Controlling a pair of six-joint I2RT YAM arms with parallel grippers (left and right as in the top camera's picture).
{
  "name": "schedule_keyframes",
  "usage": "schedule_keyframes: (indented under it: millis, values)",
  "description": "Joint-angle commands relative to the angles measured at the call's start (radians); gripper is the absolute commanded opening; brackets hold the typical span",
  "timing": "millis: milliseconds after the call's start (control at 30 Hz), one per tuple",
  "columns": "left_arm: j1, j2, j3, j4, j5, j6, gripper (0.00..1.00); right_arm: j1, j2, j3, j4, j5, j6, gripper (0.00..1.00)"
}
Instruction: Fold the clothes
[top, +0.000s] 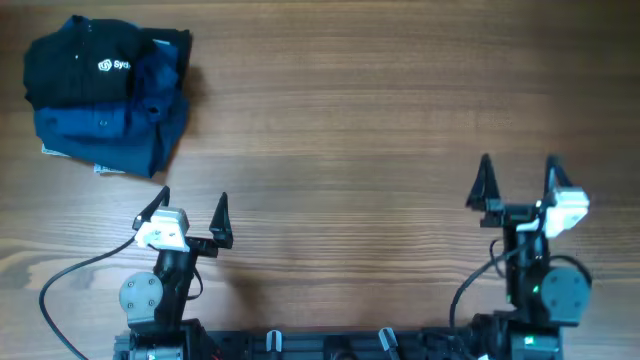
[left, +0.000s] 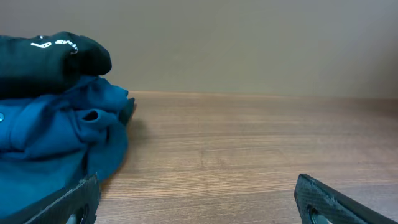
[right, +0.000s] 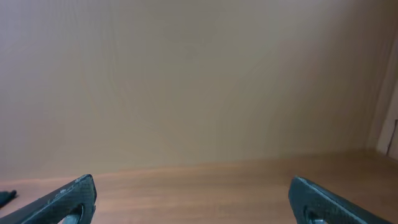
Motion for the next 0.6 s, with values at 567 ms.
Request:
schedule_keyframes:
  millis: [567]
  values:
    - [0.006, 0.000, -0.006, 0.000, 0.009, -0.012, 1.00, 0.006, -0.225, -0.169, -0.222, 0.010, 0.089, 1.00]
